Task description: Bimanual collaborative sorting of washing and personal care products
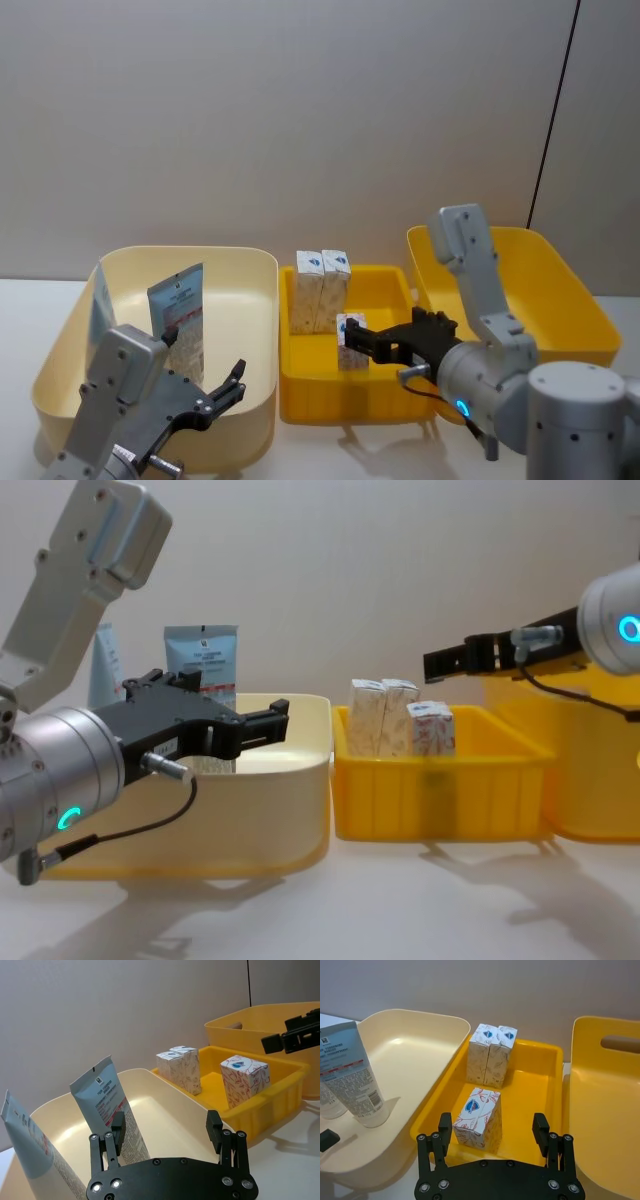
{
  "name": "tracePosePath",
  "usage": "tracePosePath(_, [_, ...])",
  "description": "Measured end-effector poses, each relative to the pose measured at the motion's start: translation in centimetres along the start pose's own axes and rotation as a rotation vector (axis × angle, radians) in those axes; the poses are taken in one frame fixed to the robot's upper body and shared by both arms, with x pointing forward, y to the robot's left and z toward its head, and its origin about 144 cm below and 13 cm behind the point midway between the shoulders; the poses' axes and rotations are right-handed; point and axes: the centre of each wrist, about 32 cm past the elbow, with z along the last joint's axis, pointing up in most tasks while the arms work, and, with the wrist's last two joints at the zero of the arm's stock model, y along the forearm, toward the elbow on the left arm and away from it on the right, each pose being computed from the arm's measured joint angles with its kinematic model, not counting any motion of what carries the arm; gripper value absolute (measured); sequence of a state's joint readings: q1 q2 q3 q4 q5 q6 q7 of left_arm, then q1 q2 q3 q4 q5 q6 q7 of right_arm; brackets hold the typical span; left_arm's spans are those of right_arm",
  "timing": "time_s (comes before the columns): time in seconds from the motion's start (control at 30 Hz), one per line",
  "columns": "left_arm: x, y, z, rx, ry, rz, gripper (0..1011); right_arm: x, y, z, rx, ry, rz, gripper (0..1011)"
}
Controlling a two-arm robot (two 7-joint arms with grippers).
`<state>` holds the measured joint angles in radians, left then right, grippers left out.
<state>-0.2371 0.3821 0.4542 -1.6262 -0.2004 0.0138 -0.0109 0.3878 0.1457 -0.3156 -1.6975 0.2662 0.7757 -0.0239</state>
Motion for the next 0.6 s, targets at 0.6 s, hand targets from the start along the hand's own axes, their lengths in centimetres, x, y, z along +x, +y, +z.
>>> tracePosePath(0.6, [0.0,0.0,0.0,0.000,0.000,0.000,1003,-0.7,2.7,1.0,-0.094,0.062,0.032,1001])
